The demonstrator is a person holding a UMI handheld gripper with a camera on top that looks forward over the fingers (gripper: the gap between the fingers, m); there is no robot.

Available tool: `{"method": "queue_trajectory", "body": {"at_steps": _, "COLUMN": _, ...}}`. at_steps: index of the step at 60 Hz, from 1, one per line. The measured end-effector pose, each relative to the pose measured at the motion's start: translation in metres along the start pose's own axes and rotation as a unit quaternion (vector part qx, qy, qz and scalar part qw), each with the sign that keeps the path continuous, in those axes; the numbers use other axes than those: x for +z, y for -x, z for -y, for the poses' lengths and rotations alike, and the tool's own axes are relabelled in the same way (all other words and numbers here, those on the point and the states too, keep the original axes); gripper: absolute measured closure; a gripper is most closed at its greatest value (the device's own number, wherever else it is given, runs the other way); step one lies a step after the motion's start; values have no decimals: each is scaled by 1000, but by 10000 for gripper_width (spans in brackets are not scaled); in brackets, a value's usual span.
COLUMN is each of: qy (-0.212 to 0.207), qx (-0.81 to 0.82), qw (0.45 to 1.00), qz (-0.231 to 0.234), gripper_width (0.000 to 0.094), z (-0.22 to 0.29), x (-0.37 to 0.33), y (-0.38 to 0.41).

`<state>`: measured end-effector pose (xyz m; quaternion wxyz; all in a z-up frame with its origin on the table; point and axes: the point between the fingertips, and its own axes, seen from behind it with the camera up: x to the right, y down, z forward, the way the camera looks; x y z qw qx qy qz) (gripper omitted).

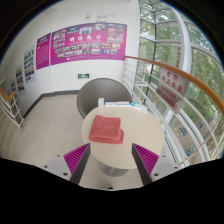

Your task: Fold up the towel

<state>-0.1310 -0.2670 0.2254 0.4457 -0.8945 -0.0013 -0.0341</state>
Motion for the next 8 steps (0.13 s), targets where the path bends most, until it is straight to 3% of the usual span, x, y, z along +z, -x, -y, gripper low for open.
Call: {"method": "queue_trajectory", "body": {"at_steps": 8, "qy": -10, "qx": -8, "qw": 1000, "qz": -7, "gripper_width": 79, "z": -1, "x": -23, "y": 2}}
